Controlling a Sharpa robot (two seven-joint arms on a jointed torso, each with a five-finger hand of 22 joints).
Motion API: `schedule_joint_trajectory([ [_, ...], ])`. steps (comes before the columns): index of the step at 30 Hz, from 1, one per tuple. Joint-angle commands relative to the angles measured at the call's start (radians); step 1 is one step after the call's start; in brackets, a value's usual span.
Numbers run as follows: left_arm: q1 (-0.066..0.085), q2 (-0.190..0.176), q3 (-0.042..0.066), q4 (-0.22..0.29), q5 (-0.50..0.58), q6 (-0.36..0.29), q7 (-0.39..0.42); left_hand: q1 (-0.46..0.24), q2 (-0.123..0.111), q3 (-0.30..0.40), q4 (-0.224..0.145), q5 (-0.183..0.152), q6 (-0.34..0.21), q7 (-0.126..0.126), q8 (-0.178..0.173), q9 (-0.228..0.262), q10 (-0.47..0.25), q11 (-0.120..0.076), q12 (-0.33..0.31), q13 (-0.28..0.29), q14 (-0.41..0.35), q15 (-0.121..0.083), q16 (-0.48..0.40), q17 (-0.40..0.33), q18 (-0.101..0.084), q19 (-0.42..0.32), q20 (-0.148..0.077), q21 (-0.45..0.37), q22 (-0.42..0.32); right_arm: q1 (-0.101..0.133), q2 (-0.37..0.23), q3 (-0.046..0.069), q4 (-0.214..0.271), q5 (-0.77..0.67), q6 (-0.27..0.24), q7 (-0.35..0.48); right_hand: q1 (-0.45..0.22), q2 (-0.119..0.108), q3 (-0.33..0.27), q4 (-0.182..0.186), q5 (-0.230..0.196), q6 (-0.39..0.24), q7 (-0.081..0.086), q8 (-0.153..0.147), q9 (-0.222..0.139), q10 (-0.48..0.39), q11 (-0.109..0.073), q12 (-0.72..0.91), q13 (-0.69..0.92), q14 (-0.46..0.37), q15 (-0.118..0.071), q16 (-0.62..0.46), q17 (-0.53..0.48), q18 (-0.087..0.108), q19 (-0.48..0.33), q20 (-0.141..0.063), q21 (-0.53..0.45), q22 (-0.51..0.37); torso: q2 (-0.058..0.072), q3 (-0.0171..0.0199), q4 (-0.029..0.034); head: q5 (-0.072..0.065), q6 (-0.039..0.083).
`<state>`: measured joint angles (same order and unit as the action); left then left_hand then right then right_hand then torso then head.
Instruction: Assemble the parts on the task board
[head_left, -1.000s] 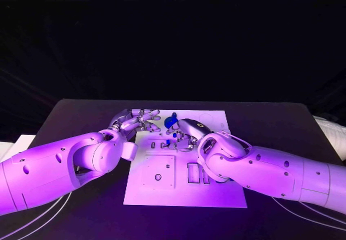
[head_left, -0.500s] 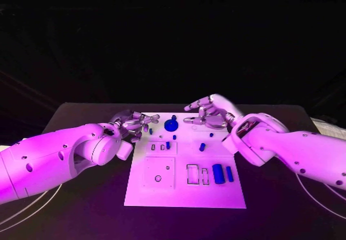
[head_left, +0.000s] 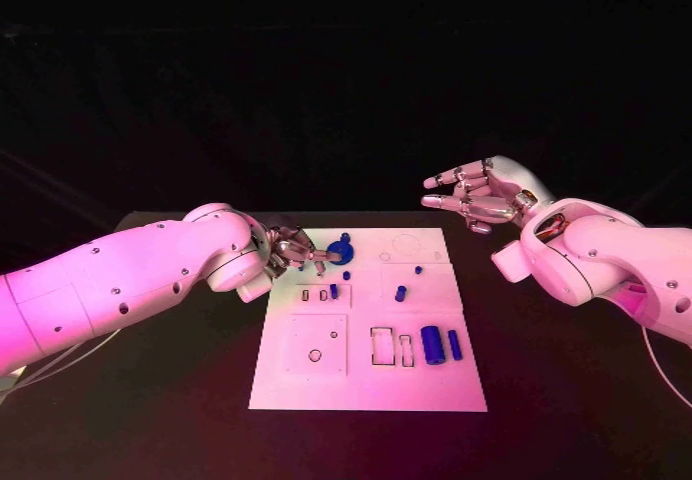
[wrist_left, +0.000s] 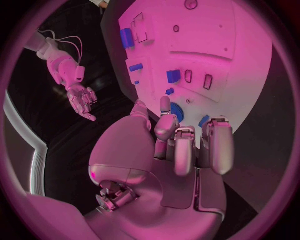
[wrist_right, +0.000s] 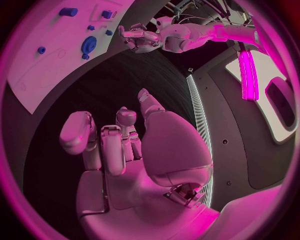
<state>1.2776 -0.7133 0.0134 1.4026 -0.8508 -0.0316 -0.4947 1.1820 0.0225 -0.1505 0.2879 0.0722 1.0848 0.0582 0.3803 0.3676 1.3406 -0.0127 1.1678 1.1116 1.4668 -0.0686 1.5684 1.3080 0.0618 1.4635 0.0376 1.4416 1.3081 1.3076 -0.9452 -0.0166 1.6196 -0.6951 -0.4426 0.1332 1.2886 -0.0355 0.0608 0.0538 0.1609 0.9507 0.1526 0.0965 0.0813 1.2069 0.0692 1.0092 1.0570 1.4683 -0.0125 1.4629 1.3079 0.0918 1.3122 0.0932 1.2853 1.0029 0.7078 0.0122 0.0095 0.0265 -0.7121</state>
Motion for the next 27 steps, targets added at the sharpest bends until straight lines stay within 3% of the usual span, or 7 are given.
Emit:
schedule_joint_trajectory([
  [1,0.008,0.027,-0.002,-0.024,-0.105,0.114,-0.13,-0.015,0.006,-0.017,0.001,-0.012,-0.009,-0.003,0.02,0.025,0.001,-0.003,0.009,0.009,0.104,-0.006,0.002,0.263,-0.017,0.028,-0.003,0.009,0.046,0.001,0.001,0.0,-0.004,0.043,0.041,-0.017,-0.005,0.007,-0.005,0.0,0.005,0.004,-0.001,0.006,0.002,-0.002,-0.005,-0.006,-0.002,0.06,0.001,-0.003,0.098,0.017,-0.005,0.0,-0.004,-0.001,-0.003,0.0011,-0.0007,0.003,-0.002],
  [5,0.014,0.059,-0.005,-0.052,-0.117,0.138,-0.162,-0.042,0.005,-0.048,0.002,-0.022,-0.017,-0.01,0.054,0.069,0.01,-0.007,0.026,0.031,0.104,-0.012,0.002,0.263,-0.021,0.034,-0.006,0.022,0.067,0.002,0.003,0.0,-0.01,0.044,0.045,-0.026,-0.006,0.007,-0.007,0.001,0.006,0.004,-0.001,0.007,0.002,-0.002,-0.005,-0.008,-0.004,0.06,0.001,-0.005,0.096,0.018,-0.006,0.0,-0.006,-0.004,-0.001,0.0005,-0.0013,0.005,-0.005],
  [11,0.02,0.098,-0.015,-0.083,-0.145,0.18,-0.198,-0.06,0.009,-0.07,0.003,-0.024,-0.03,-0.013,0.077,0.102,0.016,-0.012,0.038,0.045,0.104,-0.014,0.002,0.263,-0.024,0.038,-0.011,0.03,0.081,0.002,0.007,-0.001,-0.017,0.042,0.049,-0.034,-0.006,0.007,-0.008,0.002,0.006,0.004,-0.001,0.007,0.002,-0.002,-0.005,-0.008,-0.004,0.06,0.0,-0.005,0.096,0.018,-0.006,0.0,-0.007,-0.004,0.001,-0.0001,-0.0014,0.008,-0.013],
  [17,0.022,0.126,-0.024,-0.104,-0.173,0.218,-0.213,-0.063,0.013,-0.079,0.002,-0.025,-0.037,-0.015,0.086,0.117,0.017,-0.013,0.04,0.048,0.104,-0.016,0.002,0.263,-0.024,0.038,-0.012,0.032,0.084,0.002,0.009,-0.001,-0.023,0.041,0.051,-0.039,-0.007,0.007,-0.009,0.002,0.007,0.004,-0.001,0.007,0.002,-0.002,-0.005,-0.007,-0.004,0.06,0.0,-0.006,0.095,0.018,-0.006,0.0,-0.007,-0.005,0.0,-0.0007,-0.0017,0.009,-0.022],
  [27,0.022,0.148,-0.027,-0.119,-0.179,0.245,-0.213,-0.054,0.019,-0.084,-0.002,-0.025,-0.044,-0.017,0.098,0.136,0.018,-0.015,0.041,0.05,0.104,-0.017,0.002,0.263,-0.025,0.04,-0.014,0.035,0.09,0.002,0.013,-0.001,-0.029,0.039,0.054,-0.041,-0.007,0.007,-0.009,0.002,0.007,0.004,-0.001,0.007,0.002,-0.002,-0.005,-0.007,-0.004,0.06,0.0,-0.006,0.095,0.018,-0.006,0.0,-0.007,-0.005,0.001,-0.0009,-0.0006,0.011,-0.03],
])
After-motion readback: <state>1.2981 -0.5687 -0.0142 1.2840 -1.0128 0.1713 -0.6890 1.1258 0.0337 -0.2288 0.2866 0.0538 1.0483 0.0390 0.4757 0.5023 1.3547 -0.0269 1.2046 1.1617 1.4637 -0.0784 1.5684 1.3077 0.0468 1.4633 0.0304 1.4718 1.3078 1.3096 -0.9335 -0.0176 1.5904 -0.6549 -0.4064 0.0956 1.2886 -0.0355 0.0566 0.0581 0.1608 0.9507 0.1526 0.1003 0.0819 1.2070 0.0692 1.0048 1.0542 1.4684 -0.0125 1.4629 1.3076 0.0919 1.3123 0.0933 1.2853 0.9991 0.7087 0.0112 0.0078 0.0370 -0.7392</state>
